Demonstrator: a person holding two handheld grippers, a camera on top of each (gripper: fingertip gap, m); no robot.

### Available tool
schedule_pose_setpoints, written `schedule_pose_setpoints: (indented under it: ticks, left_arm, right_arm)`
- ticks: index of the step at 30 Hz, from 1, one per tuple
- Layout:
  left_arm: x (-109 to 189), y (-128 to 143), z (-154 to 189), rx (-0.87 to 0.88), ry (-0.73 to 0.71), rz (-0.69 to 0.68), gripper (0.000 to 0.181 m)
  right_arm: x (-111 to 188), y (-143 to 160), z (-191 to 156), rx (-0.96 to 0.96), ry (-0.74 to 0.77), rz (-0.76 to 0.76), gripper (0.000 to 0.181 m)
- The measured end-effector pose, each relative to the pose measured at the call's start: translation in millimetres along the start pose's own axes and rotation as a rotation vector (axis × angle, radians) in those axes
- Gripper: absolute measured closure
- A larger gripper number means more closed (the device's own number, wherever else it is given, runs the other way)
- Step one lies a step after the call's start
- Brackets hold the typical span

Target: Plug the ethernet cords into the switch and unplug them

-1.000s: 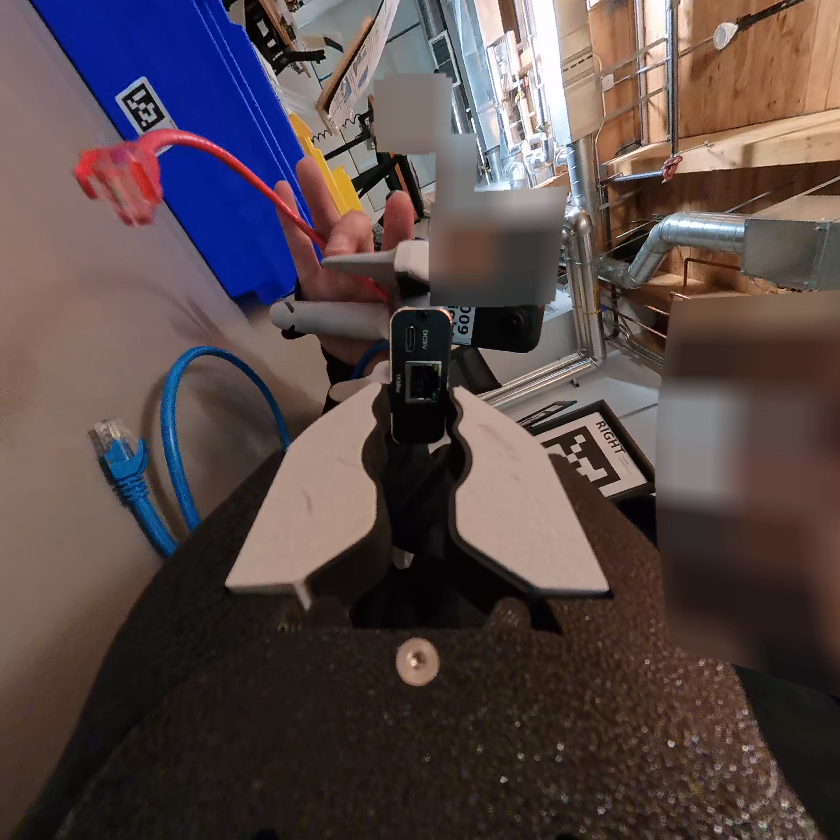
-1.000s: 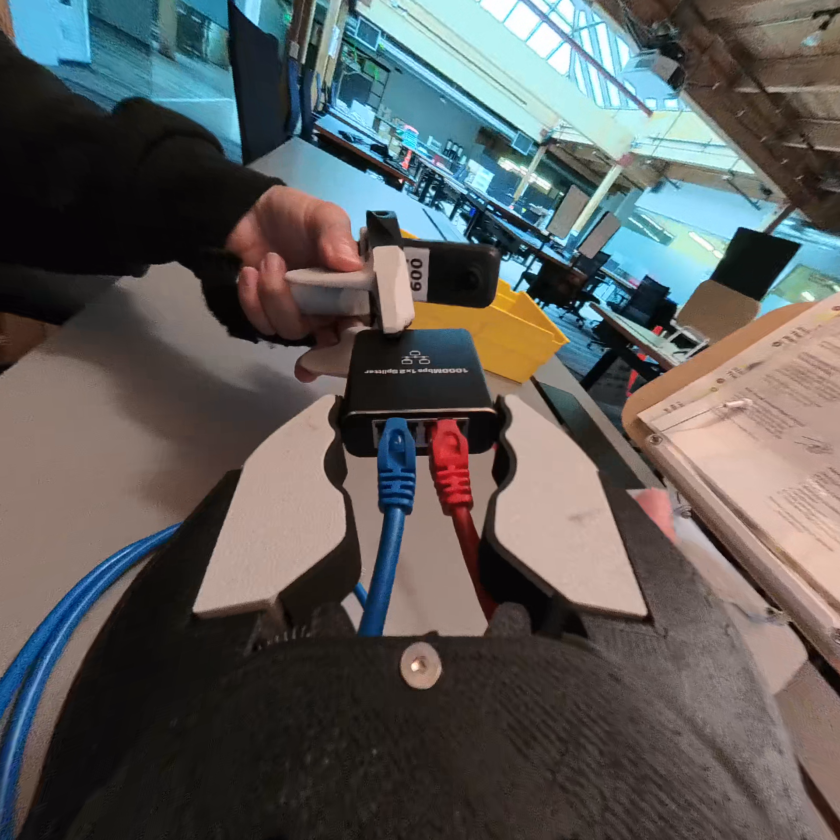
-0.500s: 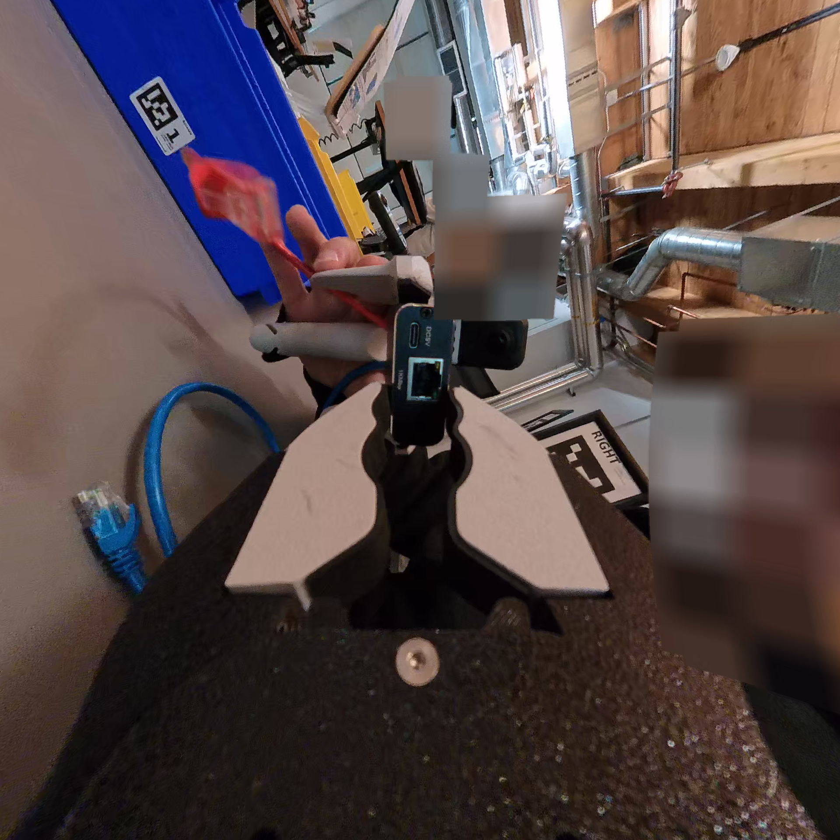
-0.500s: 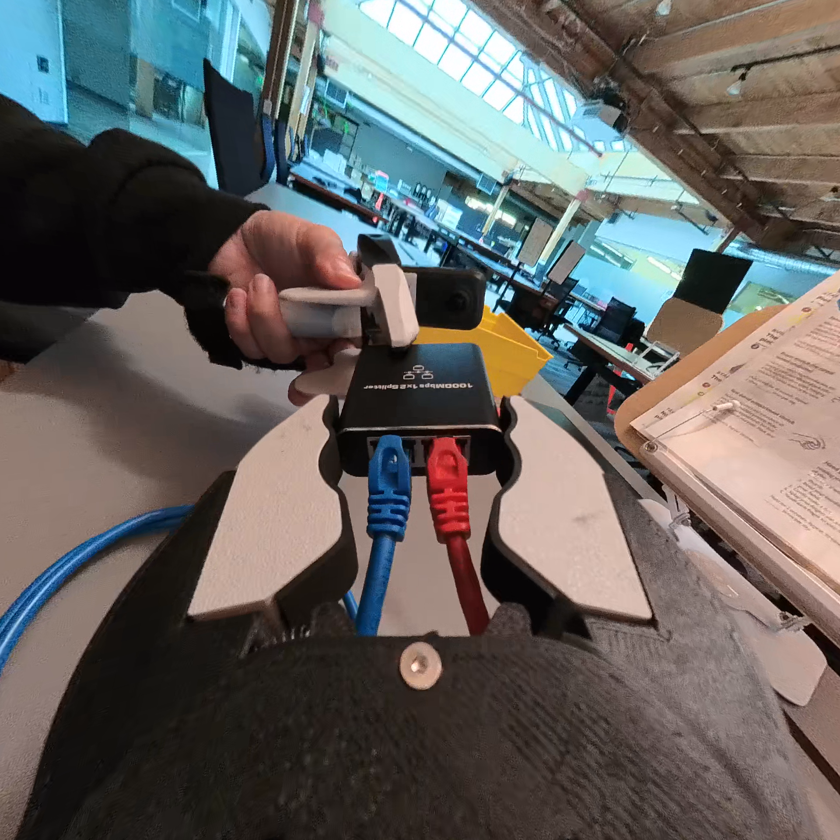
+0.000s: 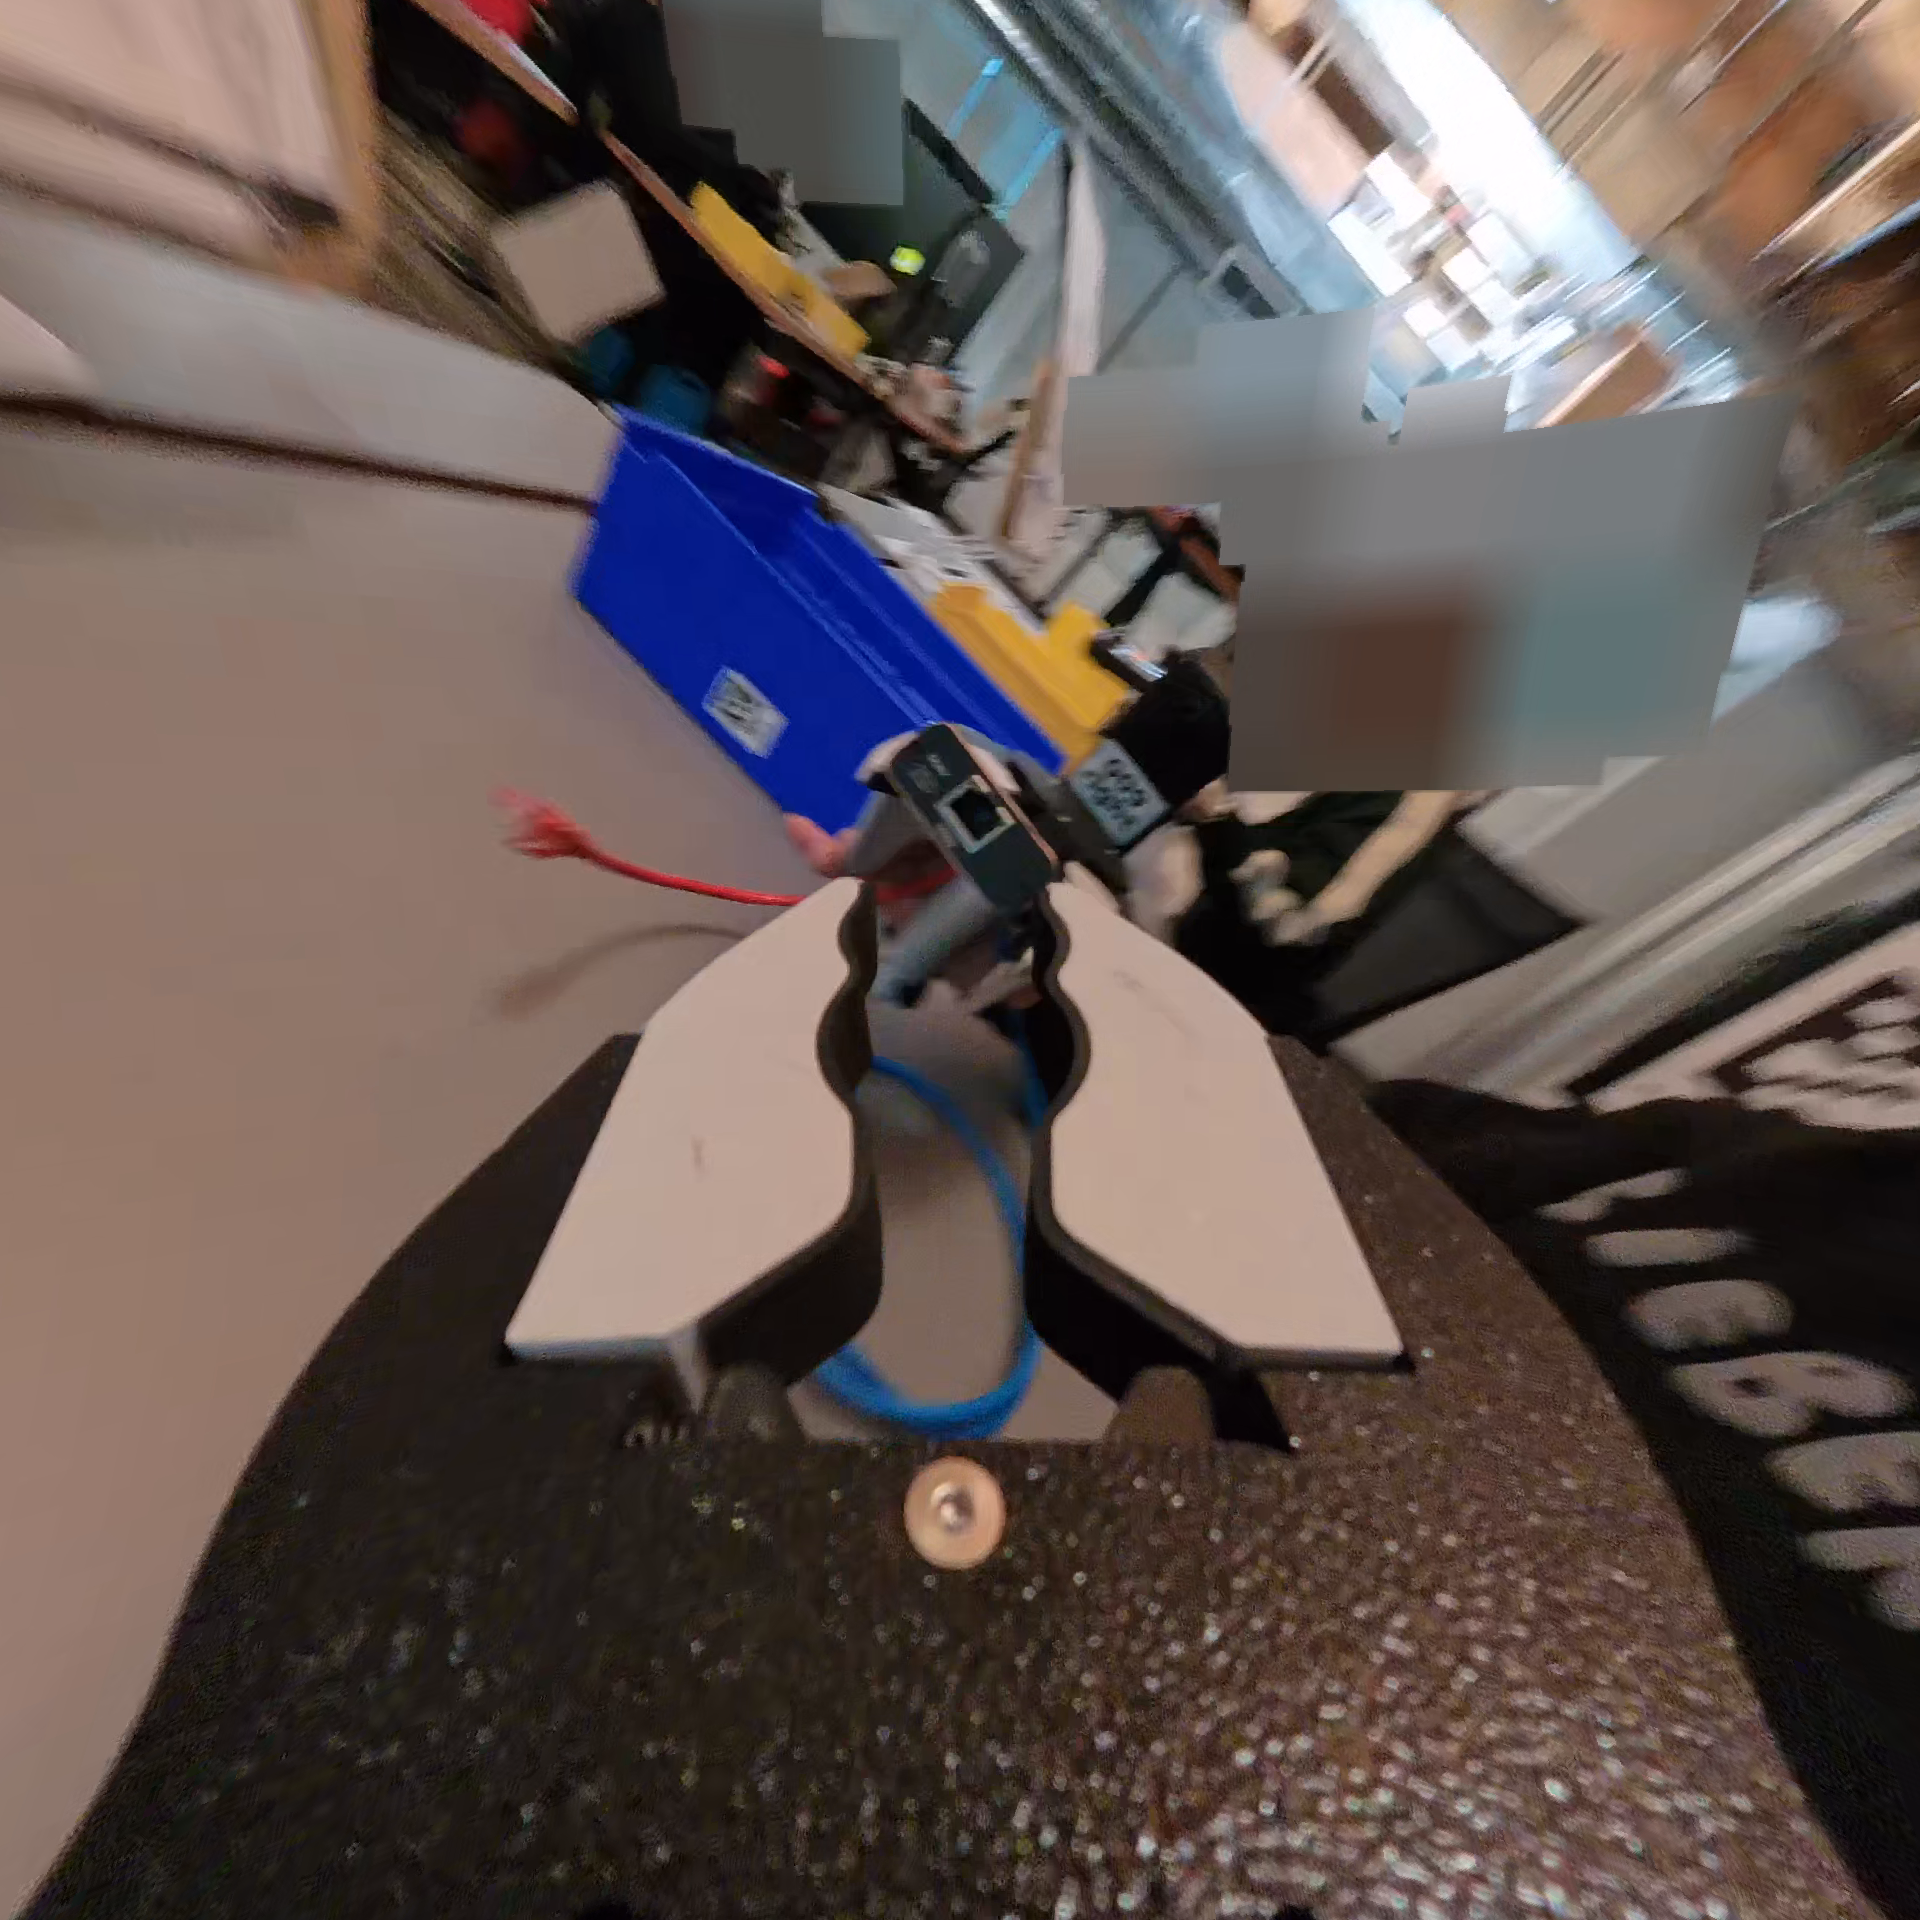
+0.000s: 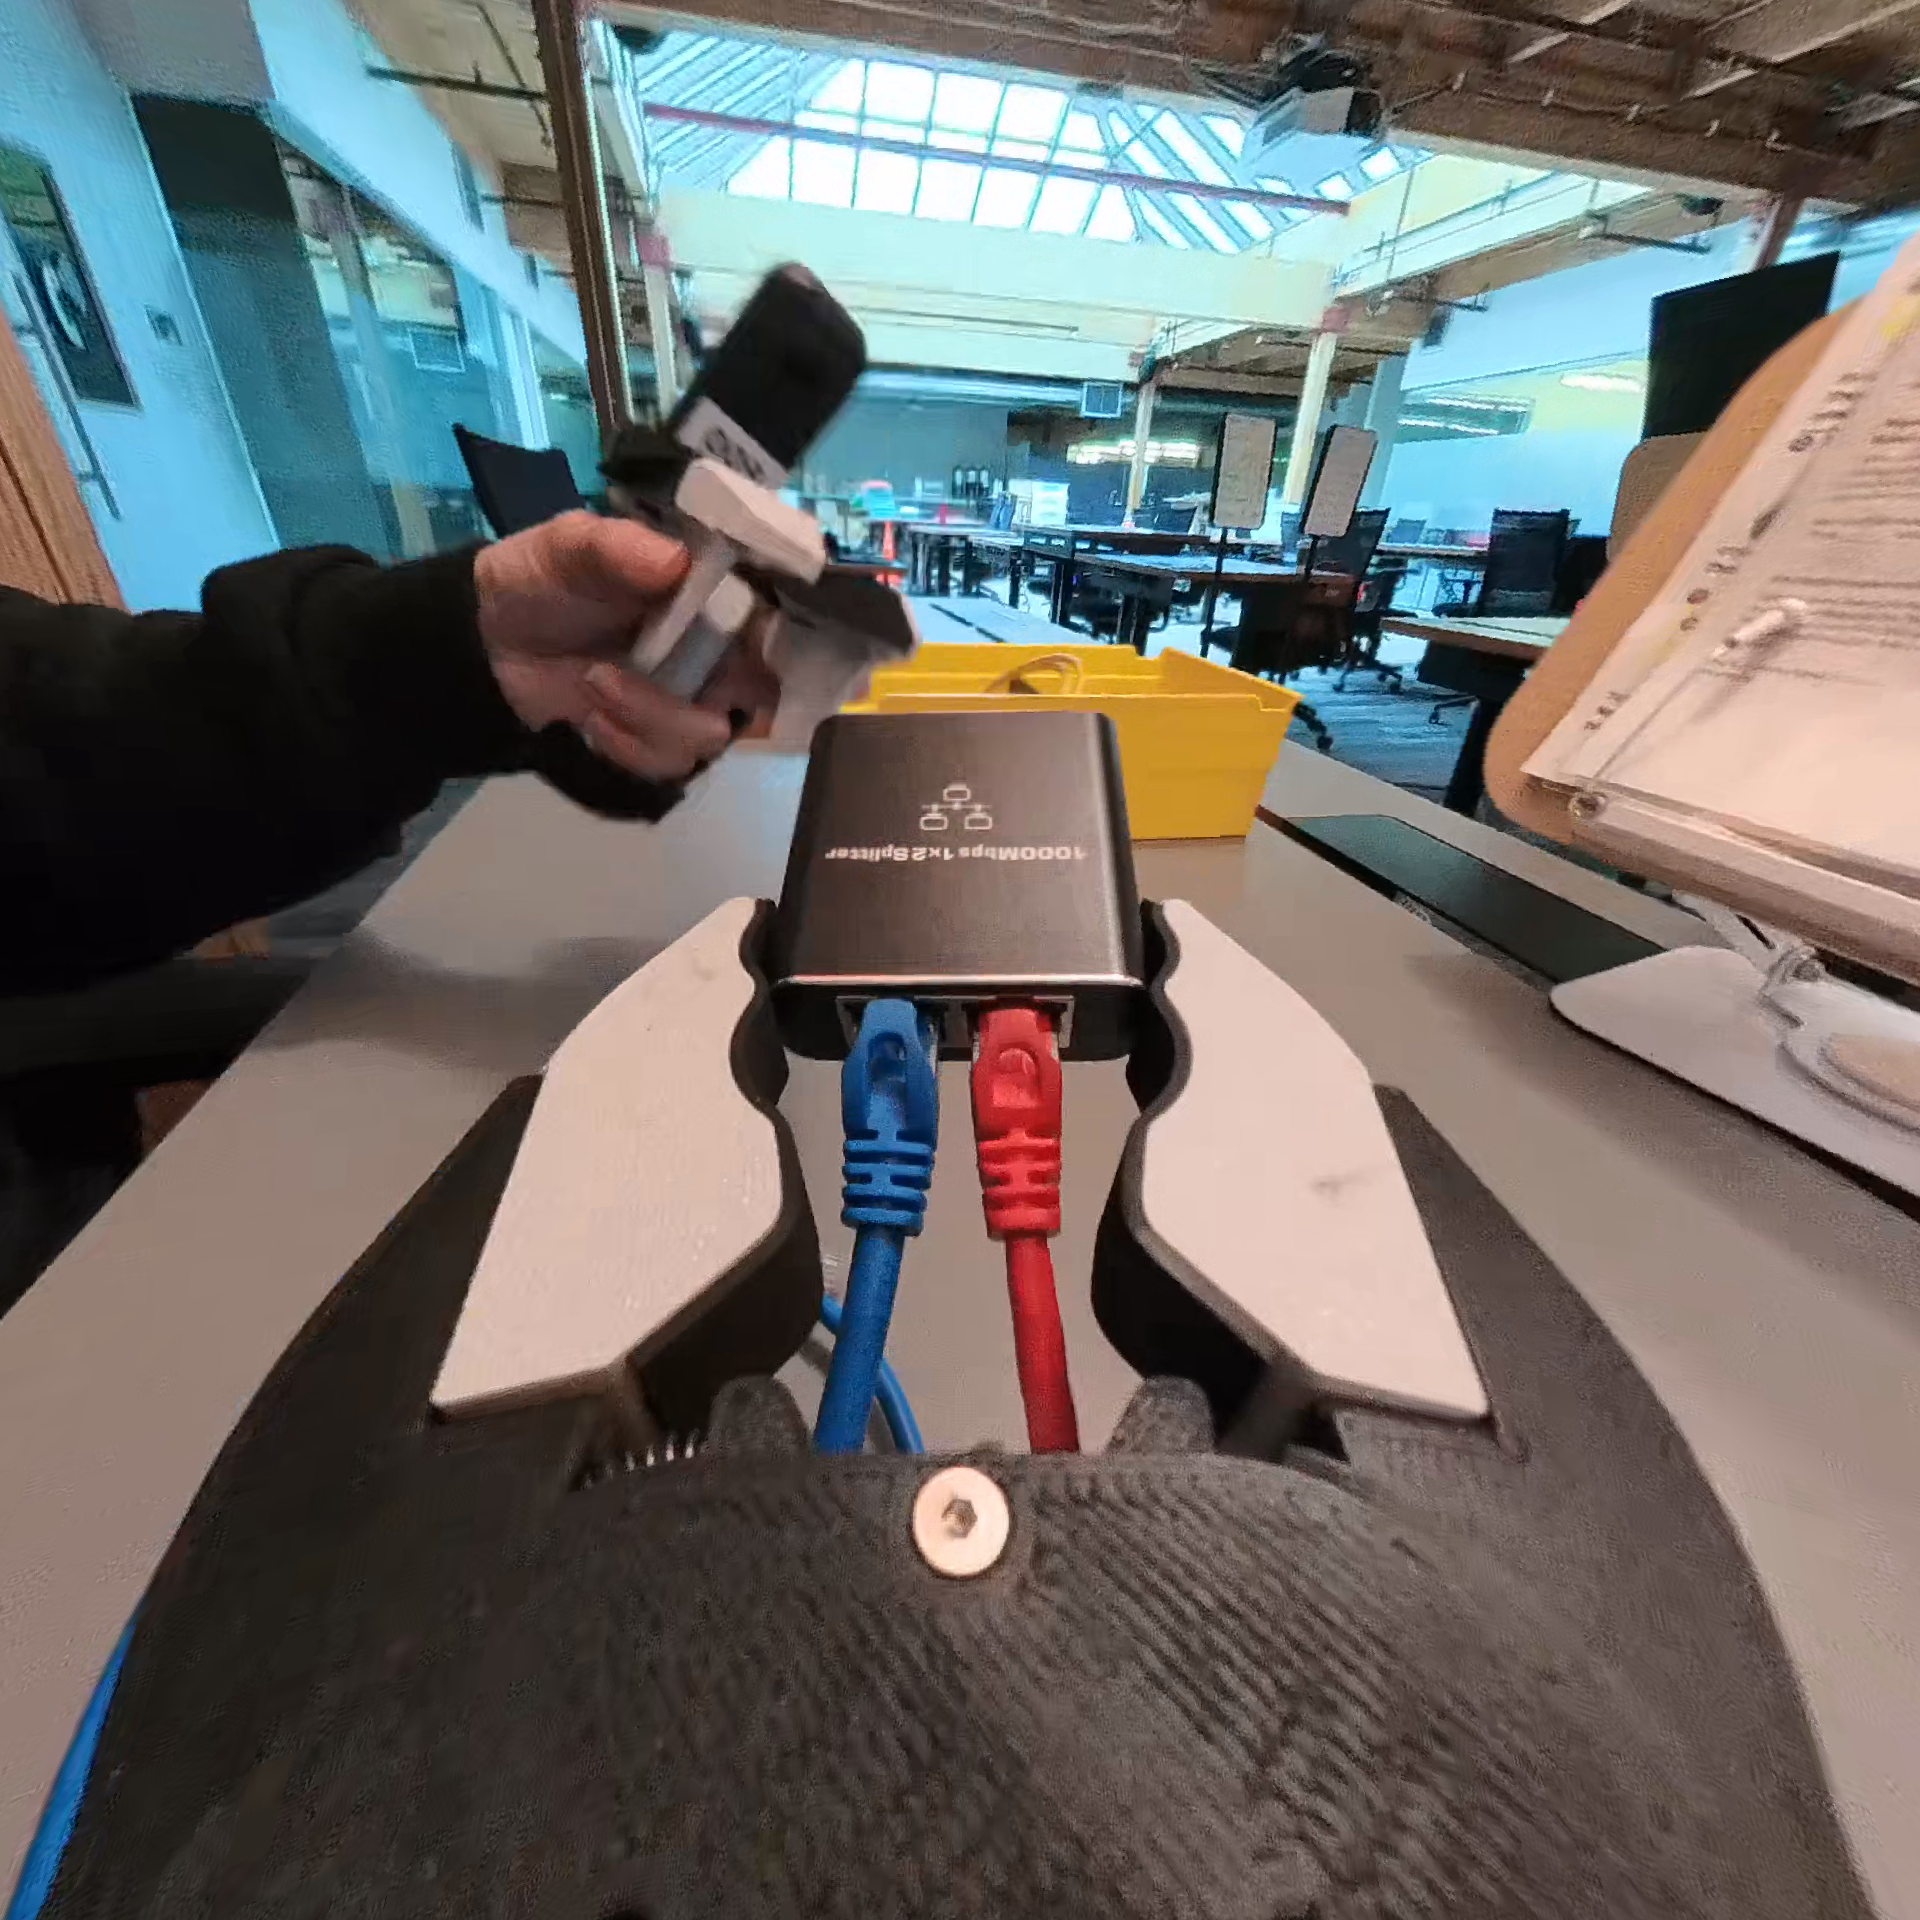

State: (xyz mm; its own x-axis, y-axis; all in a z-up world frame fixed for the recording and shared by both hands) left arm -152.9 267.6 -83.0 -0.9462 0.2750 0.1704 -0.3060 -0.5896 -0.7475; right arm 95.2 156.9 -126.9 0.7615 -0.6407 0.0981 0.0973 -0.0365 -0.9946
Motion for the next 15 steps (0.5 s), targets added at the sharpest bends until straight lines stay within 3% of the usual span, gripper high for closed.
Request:
schedule_pose_setpoints:
  ticks: [1, 5, 8, 11, 15]
  left_arm:
    - [17.9, -8.3, 1.2, -0.084, -0.102, 0.004, 0.154]
    - [104.9, -47.9, -12.9, -0.519, -0.701, -0.066, 0.146]
    - [166.1, -74.6, -43.7, -0.770, -1.111, -0.343, 0.137]
    - [202.2, -88.4, -82.1, -0.895, -1.244, -0.668, 0.125]
    - [217.3, -85.4, -136.3, -1.000, -1.268, -1.087, 0.111]
  right_arm:
    - [1.2, 2.4, 2.7, -0.010, -0.003, 0.001, 0.116]
    - [-1.4, 11.3, 8.3, -0.042, -0.030, -0.018, 0.116]
    - [-5.0, 18.6, 10.2, -0.047, -0.047, -0.034, 0.117]
    - [-8.0, 22.5, 10.8, -0.038, -0.058, -0.063, 0.117]
    - [-7.2, 22.5, 12.8, -0.051, -0.074, -0.043, 0.117]
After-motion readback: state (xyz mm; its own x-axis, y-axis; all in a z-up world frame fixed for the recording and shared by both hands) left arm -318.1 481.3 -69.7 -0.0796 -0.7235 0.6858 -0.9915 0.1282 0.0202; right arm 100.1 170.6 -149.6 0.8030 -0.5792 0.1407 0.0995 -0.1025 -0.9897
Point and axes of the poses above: each gripper's, where its closed fingertips meet, x back along the fingers, y out of its underside, z = x × y across the jaws, the point moved 10 cm from there along x, back along the fingers, and after that the axes turned 10 degrees about -z, right-handed, at the moved point
